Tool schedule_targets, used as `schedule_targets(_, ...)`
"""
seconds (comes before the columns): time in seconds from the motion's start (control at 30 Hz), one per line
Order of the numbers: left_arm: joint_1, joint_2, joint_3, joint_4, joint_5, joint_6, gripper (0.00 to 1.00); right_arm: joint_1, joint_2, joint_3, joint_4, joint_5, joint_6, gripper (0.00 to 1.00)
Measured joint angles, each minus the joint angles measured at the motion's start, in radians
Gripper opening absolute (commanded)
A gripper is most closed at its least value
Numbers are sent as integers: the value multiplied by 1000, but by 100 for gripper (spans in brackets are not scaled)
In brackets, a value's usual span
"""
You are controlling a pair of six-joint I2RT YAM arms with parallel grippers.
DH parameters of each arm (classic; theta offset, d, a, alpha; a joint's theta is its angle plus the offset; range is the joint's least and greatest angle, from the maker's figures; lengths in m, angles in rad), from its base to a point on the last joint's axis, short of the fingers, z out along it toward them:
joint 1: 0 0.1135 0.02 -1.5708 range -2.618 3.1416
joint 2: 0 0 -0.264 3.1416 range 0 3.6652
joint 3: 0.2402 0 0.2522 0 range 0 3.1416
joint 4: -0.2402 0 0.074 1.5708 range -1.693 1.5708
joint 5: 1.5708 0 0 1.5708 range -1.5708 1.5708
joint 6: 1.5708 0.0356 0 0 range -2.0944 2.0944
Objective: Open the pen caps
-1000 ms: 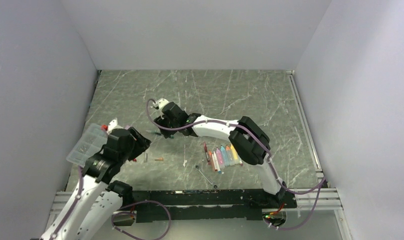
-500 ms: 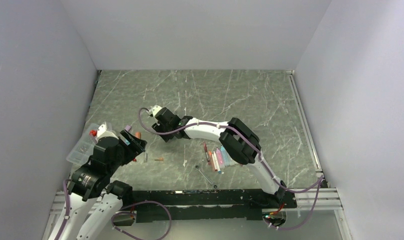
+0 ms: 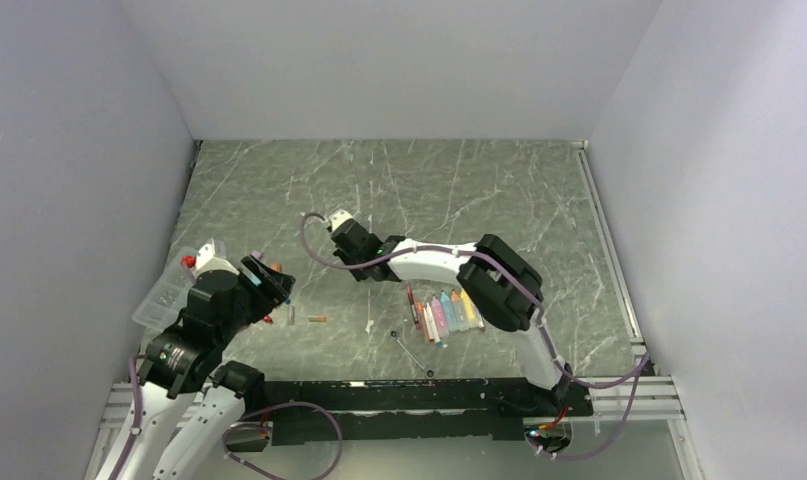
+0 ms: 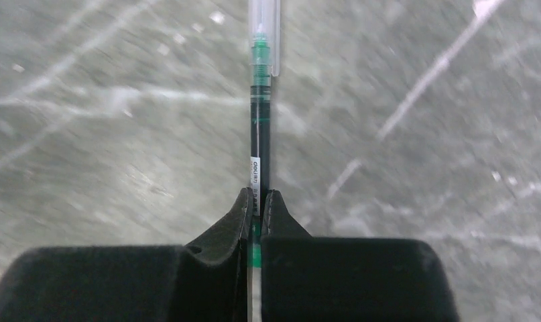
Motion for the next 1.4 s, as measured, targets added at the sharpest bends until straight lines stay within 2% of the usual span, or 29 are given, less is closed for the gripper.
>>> schedule_targets(0.37,0,90,-49,195,95,41,77,-84,-271,-253,47,-60,125,0)
schedule_targets(0.5,0,105,-40,259,95,78,80,-87,-470,-330,130,-90,177,0)
schedule_targets(0.67,0,135,-20,405,126,129,85,-79,-801,-498,265,-163,228,0)
schedule_targets(0.77,0,184,-6,520,188,162,86,-59,-952,-612,331,-201,251,0)
schedule_targets(0.87,0,260,9,656,301,183,84,-14,-1058,-724,364,-223,272,0)
schedule_targets(1.1,0,481,18,995,640,131,75,60,-1162,-846,399,-238,313,0)
schedule_targets(1.23,0,525,15,1088,743,89,74,69,-1184,-856,429,-227,327,0)
schedule_targets(1.4,-7,515,14,1123,807,75,68,78,-1194,-858,465,-191,333,0)
